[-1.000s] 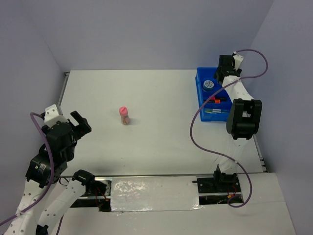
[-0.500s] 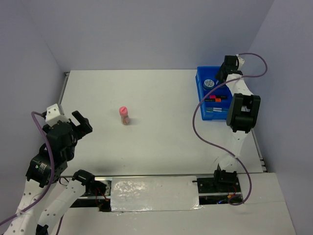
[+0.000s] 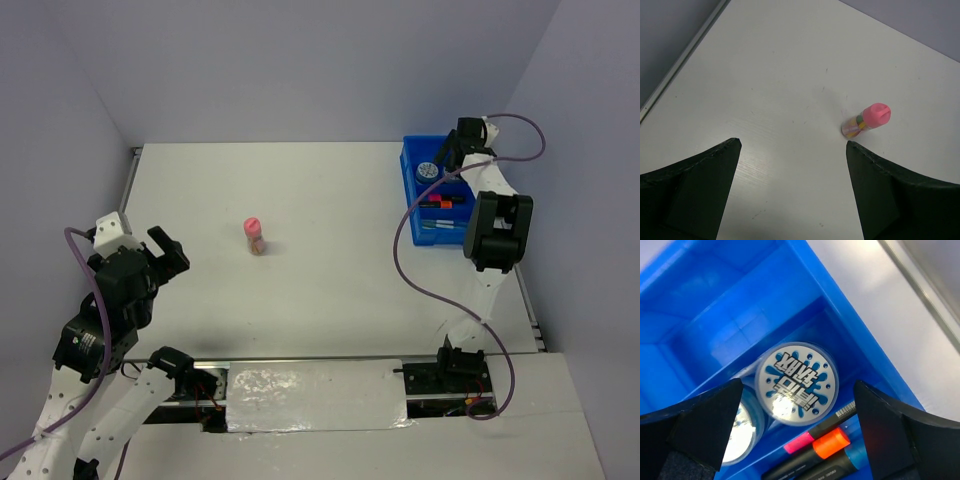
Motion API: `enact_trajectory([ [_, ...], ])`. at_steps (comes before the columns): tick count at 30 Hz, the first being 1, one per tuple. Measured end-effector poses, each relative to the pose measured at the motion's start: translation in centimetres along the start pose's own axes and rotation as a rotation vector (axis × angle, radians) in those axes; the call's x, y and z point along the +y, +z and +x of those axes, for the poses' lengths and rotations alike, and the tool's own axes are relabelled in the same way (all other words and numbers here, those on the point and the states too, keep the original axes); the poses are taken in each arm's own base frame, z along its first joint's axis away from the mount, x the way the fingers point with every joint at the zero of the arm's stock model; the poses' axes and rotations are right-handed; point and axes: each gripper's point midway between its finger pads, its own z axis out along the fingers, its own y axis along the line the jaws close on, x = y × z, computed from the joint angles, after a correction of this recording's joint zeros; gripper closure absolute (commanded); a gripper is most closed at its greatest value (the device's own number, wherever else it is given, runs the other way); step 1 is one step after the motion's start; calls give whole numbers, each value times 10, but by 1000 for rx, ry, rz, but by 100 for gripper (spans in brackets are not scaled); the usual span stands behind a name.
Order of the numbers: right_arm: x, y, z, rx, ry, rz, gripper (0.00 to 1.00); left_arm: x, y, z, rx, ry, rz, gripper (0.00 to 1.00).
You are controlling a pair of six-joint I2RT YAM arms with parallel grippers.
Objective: Sort the stationery into containers
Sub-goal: Place the storage box in the storage box, then pick up the storage box at the center of the board.
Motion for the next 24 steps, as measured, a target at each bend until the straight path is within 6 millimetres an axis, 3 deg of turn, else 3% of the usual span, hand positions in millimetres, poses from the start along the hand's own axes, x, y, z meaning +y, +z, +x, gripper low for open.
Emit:
enact_trajectory([
  [8, 16, -42, -35, -67, 19, -69, 0, -2, 1, -1, -2, 8, 8, 1],
  [10, 29, -61, -42, -89, 6, -108, 0, -7, 5, 2, 11, 19, 19, 1],
  [13, 65, -107, -44, -120, -44, -211, 0, -16, 20, 13, 70, 53, 12, 1],
  [16, 112, -172, -23, -129, -124, -369, 0, -32, 40, 35, 181, 94, 24, 2],
  [19, 149, -244, 19, -110, -206, -568, 0, -54, 61, 64, 296, 107, 47, 1],
  [22, 162, -305, 72, -62, -287, -738, 0, -83, 76, 99, 371, 146, 77, 1],
  [24, 162, -331, 104, -20, -333, -818, 0, -105, 78, 117, 370, 191, 123, 1],
])
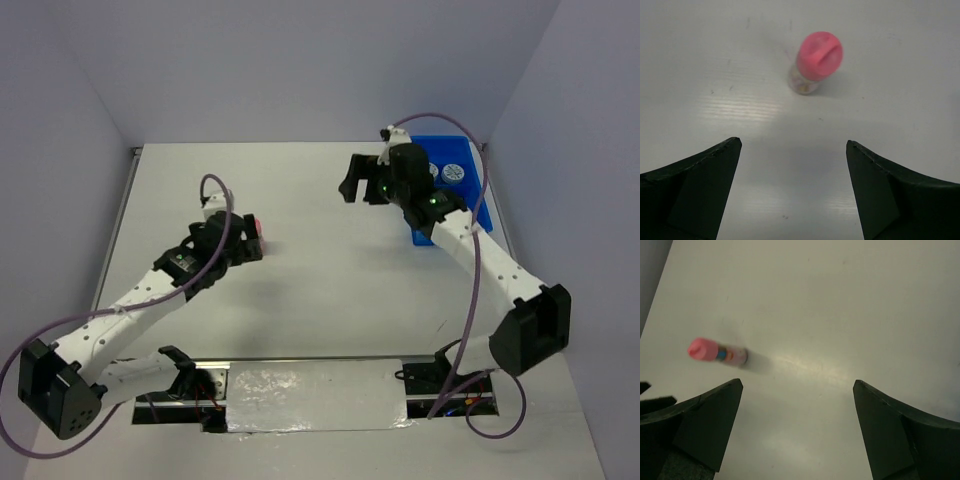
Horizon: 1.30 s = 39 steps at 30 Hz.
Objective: Sort the stationery into containers
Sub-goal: Pick up the storage box at the center of the board.
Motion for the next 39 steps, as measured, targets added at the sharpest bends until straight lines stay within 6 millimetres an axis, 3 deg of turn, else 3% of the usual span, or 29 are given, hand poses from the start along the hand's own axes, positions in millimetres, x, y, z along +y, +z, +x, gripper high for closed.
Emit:
enact_trajectory([
  [3, 14, -17, 35, 59, -16, -72, 0, -25, 5, 2, -68, 28, 53, 1],
  [8, 4, -53, 78, 104, 4, -97, 0, -32, 34, -9, -132, 32, -17, 1],
  [10, 6, -70, 78, 80, 11, -119, 0, -34, 51, -2, -113, 66, -49, 1],
  [15, 20, -103, 56, -17, 8, -192, 0, -32, 75, 13, -77, 124, -90, 1],
  [26, 27, -112, 57, -20, 21, -236, 0, -23, 100, -3, -121, 104, -124, 3],
  [34, 27, -103, 65, 13, 25, -229, 0, -26, 112, -14, -154, 73, -101, 34],
  [35, 27, -102, 66, 18, 26, -229, 0, -28, 113, -16, -163, 70, -92, 51],
  [38, 28, -98, 69, 29, 24, -232, 0, -33, 114, -19, -178, 65, -68, 79],
  [39, 28, -96, 70, 33, 24, -231, 0, -33, 114, -19, -180, 62, -64, 84],
])
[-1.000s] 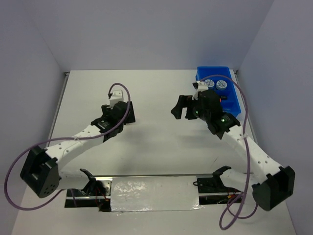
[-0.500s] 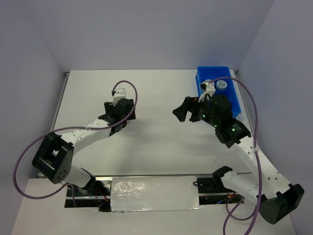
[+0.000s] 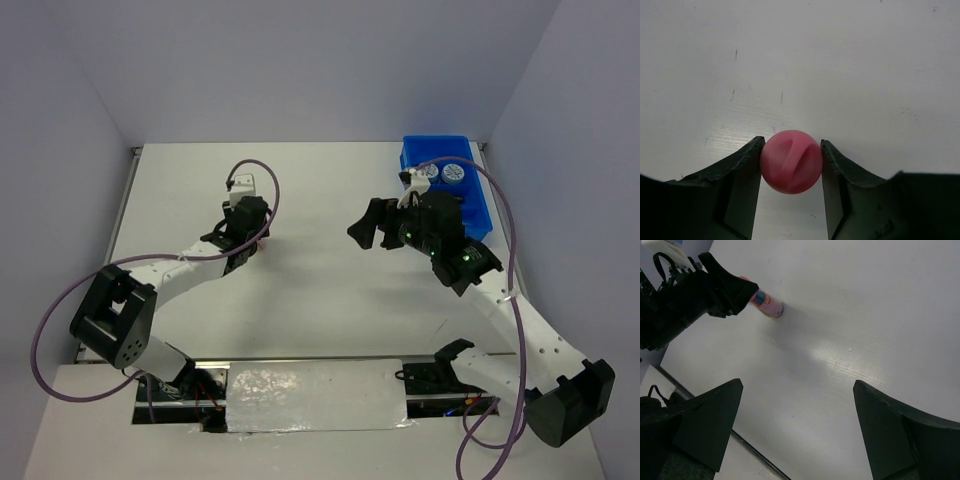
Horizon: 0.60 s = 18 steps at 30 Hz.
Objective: Sort the stationery into containers
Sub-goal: Pick up the storage box at the center of the board.
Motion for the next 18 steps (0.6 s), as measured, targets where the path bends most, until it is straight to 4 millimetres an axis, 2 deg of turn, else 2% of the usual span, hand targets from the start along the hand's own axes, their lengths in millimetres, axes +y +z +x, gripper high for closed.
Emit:
enact_trajectory([
  [1, 0, 2, 1, 4, 1, 0, 0, -1, 0, 0, 0, -3, 3, 89],
  [2, -1, 3, 2, 8, 1, -2, 0, -1, 0, 0, -2, -4, 5, 99],
  [6, 0, 10, 6, 12, -4, -27, 0, -1, -3, 1, -1, -13, 17, 100],
  [10, 5, 19, 22, 28, -45, -95, 0, -3, -16, 3, 38, -34, 57, 100],
  [14, 24, 29, 47, 62, -168, -199, 0, -13, -44, -4, 115, -98, 140, 100],
  [18, 48, 34, 67, 95, -306, -294, 0, -43, -83, -36, 145, -209, 330, 100],
])
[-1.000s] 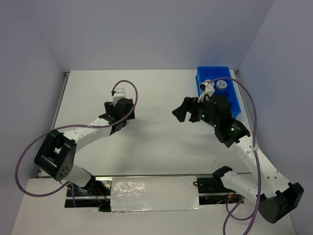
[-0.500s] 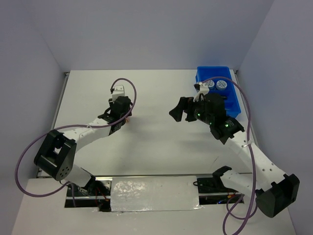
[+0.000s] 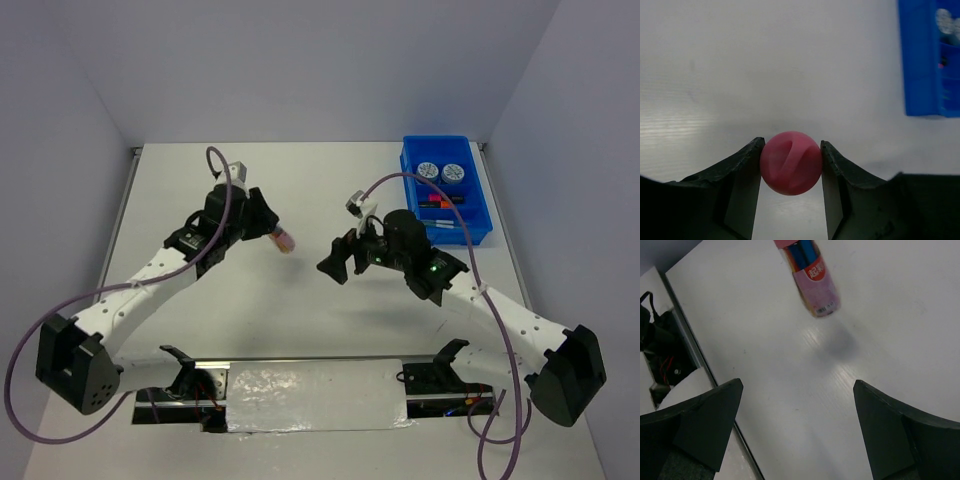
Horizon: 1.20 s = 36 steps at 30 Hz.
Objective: Sort the stationery into containers
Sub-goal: Pick up the storage box at the center of the board, then place the storage box in the storage box.
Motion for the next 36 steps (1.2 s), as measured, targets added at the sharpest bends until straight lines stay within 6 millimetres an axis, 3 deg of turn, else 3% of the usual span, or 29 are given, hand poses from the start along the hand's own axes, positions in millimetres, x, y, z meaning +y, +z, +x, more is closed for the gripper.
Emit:
enact_trajectory([
  [3, 15, 4, -2, -11, -80, -67, 2, -37, -25, -9, 35, -53, 189, 100],
  [6, 25, 4, -8, -23, -138, -105, 3, -63, -44, -5, 99, -69, 335, 100],
  [12, 49, 7, -37, -64, -220, -172, 7, -95, -69, 14, 237, -77, 545, 100],
  [17, 61, 15, -40, -51, -229, -216, 14, -110, -81, 21, 284, -89, 663, 100],
  [23, 58, 27, -21, 27, -190, -220, 18, -113, -85, 23, 297, -82, 694, 100],
  [26, 57, 27, -19, 34, -187, -221, 33, -112, -88, 22, 293, -78, 696, 100],
  [28, 58, 26, -18, 37, -186, -222, 50, -112, -89, 22, 292, -77, 697, 100],
  [29, 57, 26, -18, 38, -187, -221, 67, -112, -90, 22, 294, -76, 698, 100],
  [31, 57, 26, -17, 41, -180, -216, 84, -112, -91, 23, 298, -71, 699, 100],
  [32, 57, 26, -17, 43, -183, -221, 100, -111, -91, 23, 297, -72, 698, 100],
  [33, 57, 26, -17, 44, -180, -221, 100, -111, -91, 23, 301, -74, 698, 100],
  [34, 57, 26, -17, 43, -180, -221, 100, -112, -92, 24, 301, -74, 699, 95],
  [36, 58, 26, -17, 42, -181, -221, 100, -111, -92, 23, 301, -75, 698, 62],
])
